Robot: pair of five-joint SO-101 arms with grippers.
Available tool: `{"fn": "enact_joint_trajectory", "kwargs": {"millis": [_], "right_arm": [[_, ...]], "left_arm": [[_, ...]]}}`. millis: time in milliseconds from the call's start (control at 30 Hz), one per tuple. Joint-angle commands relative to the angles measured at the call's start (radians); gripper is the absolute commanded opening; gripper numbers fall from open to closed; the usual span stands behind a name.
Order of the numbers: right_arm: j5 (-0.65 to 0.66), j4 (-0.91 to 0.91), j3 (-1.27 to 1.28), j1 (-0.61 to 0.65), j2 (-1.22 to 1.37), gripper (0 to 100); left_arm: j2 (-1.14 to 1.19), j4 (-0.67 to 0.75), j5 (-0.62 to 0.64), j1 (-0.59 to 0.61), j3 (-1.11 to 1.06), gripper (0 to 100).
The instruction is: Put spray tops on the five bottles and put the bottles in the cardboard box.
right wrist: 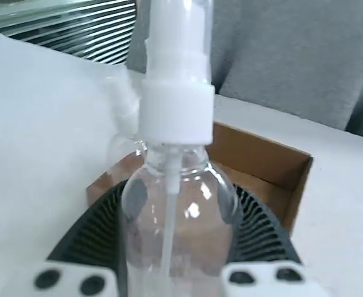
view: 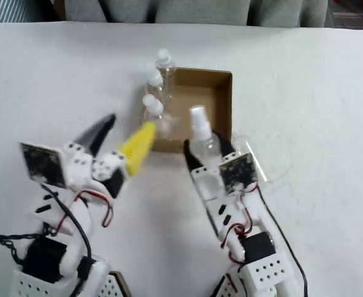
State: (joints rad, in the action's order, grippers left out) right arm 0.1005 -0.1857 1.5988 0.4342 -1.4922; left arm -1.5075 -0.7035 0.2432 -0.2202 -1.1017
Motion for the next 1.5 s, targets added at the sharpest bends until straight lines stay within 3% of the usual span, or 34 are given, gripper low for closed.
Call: {"fn": "enact_joint_trajectory", "kwargs": {"millis": [0,167,467,600,867,1300,1467], "right_arm": [[-0.011,0.071,-0.063,-0.104,0.010,1.5],[-0.011,0.148,-0.095,-0.199,0.010,1.5],[-0.012,0.153,-0.310,-0.280,0.087,1.5],[-0.012,0.206,-0.446,-0.285,0.326,1.5],[-0.002,0.481,-0.623,-0.278,0.820,1.5],[-0.011,0.516,-1.003,-0.180,1.437,1.5],[-0.011,0.645,-1.143,-0.183,1.635,1.5]], "left_arm": [[-0.013,-0.123,0.086,0.091,0.051,2],[-0.018,-0.219,0.083,0.147,-0.041,9],[-0.019,-0.097,0.081,0.193,-0.379,9],[-0.019,-0.075,0.075,0.268,-0.442,10],[-0.019,0.080,-0.155,0.303,-0.597,9],[-0.019,0.080,-0.166,0.303,-0.597,9],[-0.019,0.080,-0.166,0.303,-0.597,9]]}}
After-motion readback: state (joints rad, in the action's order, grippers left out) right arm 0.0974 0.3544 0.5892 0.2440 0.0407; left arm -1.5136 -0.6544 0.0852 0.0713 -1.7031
